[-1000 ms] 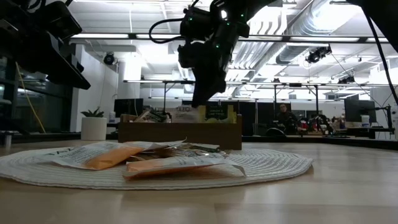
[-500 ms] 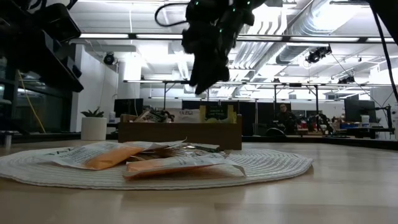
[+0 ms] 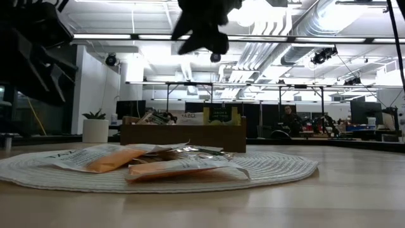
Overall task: Pick & Place Tea
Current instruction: Put the orange tea bag into the middle section of the wooden organizer
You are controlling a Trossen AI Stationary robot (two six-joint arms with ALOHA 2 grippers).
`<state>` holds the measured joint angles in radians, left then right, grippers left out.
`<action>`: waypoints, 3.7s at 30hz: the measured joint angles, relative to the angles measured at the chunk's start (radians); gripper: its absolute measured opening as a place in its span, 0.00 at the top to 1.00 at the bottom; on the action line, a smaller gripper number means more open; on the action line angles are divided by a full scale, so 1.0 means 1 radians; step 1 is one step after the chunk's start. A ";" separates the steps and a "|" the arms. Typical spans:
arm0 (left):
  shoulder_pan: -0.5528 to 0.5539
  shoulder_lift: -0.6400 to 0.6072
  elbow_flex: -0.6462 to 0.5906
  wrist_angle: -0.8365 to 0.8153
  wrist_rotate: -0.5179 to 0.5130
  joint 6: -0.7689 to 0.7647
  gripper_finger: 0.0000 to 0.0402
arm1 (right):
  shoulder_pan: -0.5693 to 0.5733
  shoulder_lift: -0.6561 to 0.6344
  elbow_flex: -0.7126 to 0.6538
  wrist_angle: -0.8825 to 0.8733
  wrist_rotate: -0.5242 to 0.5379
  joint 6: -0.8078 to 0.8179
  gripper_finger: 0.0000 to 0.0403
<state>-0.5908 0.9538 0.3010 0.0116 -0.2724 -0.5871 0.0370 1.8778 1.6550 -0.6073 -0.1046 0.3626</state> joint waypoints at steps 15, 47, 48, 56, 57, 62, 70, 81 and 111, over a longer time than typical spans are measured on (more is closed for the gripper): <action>-0.032 0.313 0.000 0.379 0.021 0.006 0.66 | 0.198 0.182 0.000 0.259 0.085 0.220 0.99; -0.031 0.420 0.000 0.453 0.073 0.000 0.66 | 0.292 0.369 0.000 0.282 0.188 0.386 1.00; -0.031 0.431 0.000 0.465 0.075 -0.004 0.66 | 0.293 0.369 0.000 0.278 0.188 0.383 1.00; -0.031 0.529 0.001 0.581 0.080 -0.039 0.66 | 0.295 0.407 0.002 0.288 0.146 0.393 1.00; -0.031 0.538 0.000 0.583 0.079 -0.047 0.66 | 0.296 0.417 0.003 0.292 0.140 0.397 1.00; -0.030 0.557 0.001 0.603 0.081 -0.094 0.66 | 0.297 0.432 0.004 0.299 0.125 0.397 1.00; -0.030 0.557 0.000 0.644 0.105 -0.227 0.66 | 0.287 0.435 0.002 0.315 0.119 0.397 1.00; -0.030 0.555 0.002 0.601 0.101 -0.500 0.66 | 0.283 0.438 0.000 0.340 0.132 0.377 1.00; -0.031 0.555 0.003 0.544 0.127 -0.679 0.66 | 0.244 0.442 -0.003 0.429 0.114 0.334 1.00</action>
<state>-0.6220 1.5085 0.3038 0.5558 -0.1450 -1.2663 0.2813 2.3196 1.6524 -0.1785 0.0093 0.6964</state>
